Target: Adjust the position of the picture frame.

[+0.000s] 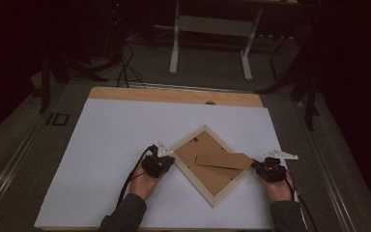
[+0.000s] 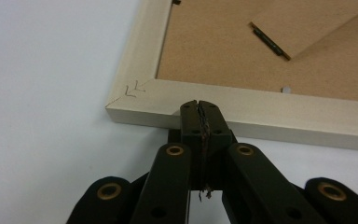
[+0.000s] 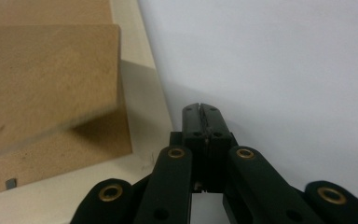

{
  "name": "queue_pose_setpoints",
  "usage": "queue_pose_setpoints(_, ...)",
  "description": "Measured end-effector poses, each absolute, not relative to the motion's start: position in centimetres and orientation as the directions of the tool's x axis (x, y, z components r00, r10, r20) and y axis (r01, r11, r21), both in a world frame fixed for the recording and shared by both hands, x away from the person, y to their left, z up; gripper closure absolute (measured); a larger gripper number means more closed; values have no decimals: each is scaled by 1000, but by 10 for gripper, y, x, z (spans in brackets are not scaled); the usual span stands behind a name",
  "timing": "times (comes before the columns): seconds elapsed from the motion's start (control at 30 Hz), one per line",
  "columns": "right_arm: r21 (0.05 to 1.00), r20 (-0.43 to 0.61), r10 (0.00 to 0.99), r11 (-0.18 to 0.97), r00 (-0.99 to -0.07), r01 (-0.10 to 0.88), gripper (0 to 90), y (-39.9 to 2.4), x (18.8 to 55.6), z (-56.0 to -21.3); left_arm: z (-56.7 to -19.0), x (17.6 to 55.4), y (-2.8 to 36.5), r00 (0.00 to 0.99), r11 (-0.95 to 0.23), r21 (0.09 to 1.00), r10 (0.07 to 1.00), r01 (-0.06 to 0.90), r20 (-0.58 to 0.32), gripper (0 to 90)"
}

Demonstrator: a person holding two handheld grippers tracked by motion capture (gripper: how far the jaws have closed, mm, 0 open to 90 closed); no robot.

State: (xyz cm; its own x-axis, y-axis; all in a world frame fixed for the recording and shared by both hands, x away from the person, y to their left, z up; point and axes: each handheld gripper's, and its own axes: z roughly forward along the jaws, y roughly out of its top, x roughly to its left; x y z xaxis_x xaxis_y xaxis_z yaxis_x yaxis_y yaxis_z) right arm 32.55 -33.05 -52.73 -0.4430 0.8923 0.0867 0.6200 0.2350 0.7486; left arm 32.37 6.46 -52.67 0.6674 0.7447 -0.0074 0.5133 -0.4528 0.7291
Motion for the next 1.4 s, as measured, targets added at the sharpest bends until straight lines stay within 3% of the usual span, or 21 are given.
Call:
queue_pose_setpoints(0.73,728,103,873,260,-476,634,900,-324,323,-532,-535,291,47,722,-481,717,691,505,-44,900)
queue_pose_setpoints(1.4,725,121,843,286,-525,626,900,-313,322,-532,-535,335,50,667,-438,717,743,542,-51,900)
